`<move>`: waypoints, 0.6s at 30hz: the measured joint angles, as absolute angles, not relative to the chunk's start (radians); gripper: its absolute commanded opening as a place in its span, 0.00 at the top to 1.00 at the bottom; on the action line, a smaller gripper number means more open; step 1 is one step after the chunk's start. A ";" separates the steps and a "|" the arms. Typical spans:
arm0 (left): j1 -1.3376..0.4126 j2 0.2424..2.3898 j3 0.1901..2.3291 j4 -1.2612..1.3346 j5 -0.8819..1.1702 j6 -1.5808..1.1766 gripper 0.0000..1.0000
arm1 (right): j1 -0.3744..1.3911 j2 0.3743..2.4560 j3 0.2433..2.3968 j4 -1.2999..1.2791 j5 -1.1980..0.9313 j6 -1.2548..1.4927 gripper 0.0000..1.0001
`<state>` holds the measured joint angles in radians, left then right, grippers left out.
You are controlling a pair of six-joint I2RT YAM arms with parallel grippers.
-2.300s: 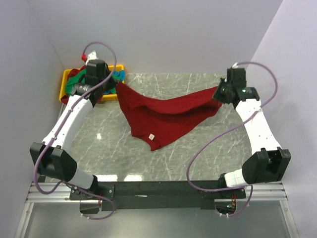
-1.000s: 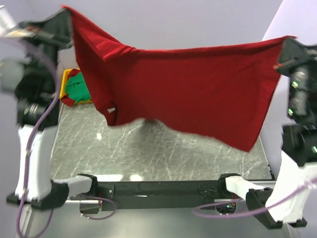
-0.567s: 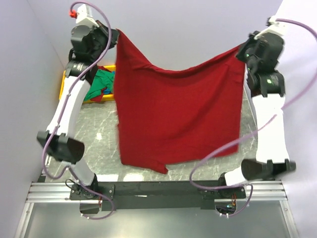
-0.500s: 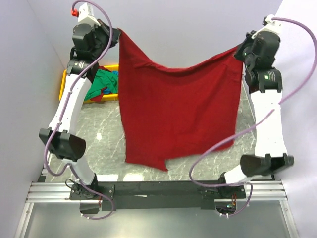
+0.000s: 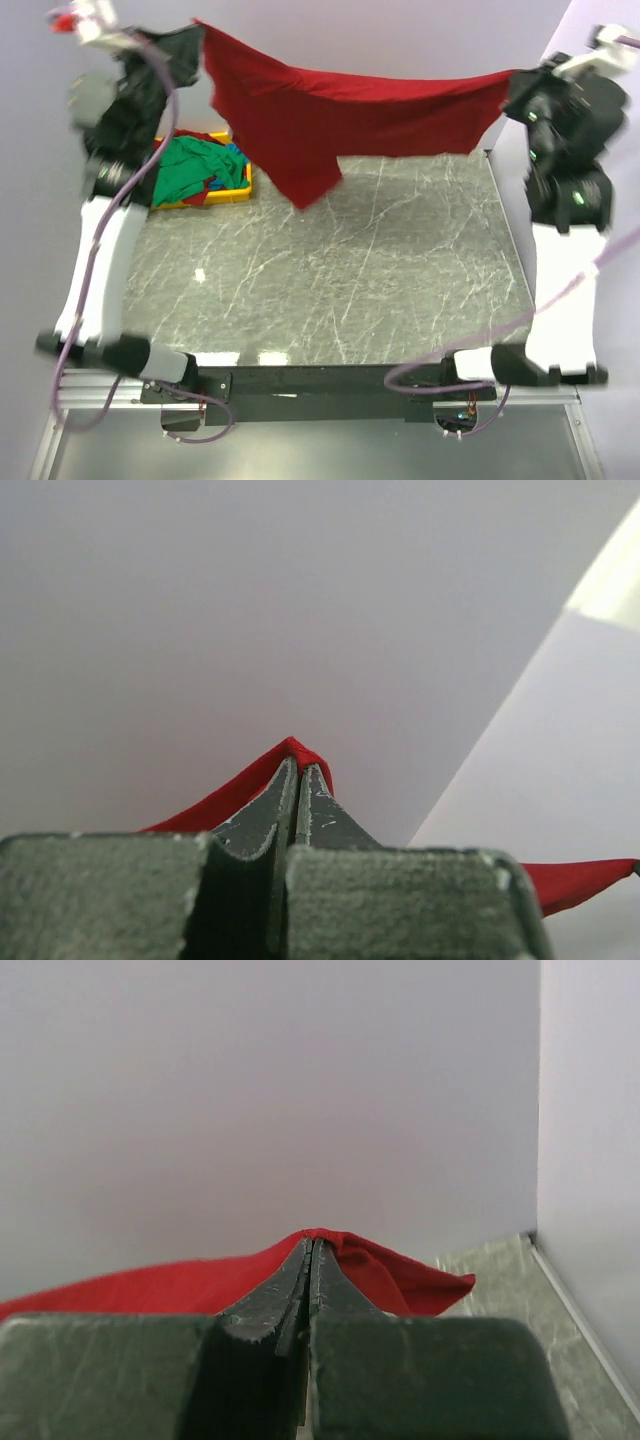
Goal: Fold and stack the t-shirts
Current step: Flatten the tshirt out
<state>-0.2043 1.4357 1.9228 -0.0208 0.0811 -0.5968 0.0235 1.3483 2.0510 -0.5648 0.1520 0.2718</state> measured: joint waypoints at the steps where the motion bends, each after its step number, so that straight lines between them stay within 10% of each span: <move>1: -0.204 1.388 1.888 0.004 0.081 -0.590 0.99 | 0.023 1.314 2.044 -0.560 0.152 0.271 1.00; 18: -0.207 1.175 1.932 0.144 0.129 -0.544 0.99 | 0.023 1.069 2.064 -0.492 0.165 0.271 1.00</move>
